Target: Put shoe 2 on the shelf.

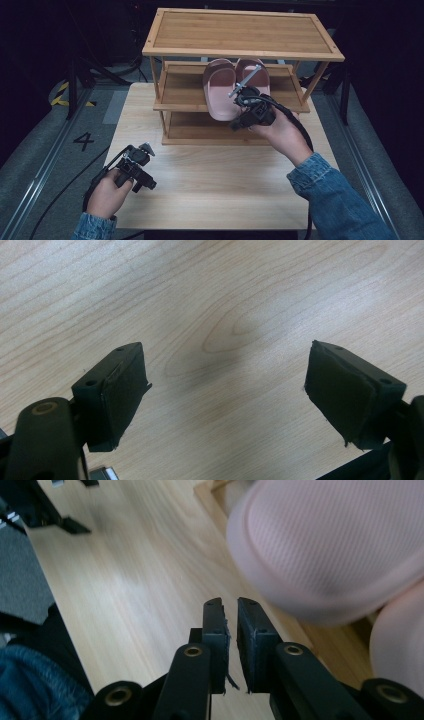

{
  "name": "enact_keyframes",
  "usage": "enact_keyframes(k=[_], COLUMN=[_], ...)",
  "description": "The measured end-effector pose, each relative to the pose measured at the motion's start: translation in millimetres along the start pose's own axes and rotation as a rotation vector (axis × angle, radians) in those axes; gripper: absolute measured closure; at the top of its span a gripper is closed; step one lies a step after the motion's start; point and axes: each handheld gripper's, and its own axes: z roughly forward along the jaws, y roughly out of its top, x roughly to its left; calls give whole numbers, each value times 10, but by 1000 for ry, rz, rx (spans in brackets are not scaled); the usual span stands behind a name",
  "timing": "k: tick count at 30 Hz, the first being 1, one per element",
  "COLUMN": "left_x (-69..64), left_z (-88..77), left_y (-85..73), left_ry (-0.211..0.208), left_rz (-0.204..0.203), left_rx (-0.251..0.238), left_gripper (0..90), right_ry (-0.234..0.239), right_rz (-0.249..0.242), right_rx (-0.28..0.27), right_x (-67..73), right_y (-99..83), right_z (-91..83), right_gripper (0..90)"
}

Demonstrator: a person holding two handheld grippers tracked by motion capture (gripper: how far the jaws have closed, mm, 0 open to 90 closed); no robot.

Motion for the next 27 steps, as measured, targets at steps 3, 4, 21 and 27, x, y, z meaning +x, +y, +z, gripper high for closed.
enact_keyframes(k=[3,4,21,27], left_x=[10,10,20,20], left_z=[-7,-5,-11,-26], left_y=[-9,-15,-37,-17], left_ry=[-3,-2,1,10], left_rz=[-1,-5,-13,-6], left_rx=[-1,-6,-6,-13], left_gripper=[175,175,175,176], right_ry=[5,0,-58,-117], right_rz=[12,6,21,66], right_rx=[-20,-26,-75,-102], right_x=[-28,-36,-10,-11], right_y=[64,78,-124,-523], right_z=[19,25,-129,-388], right_gripper=[878,884,700,550])
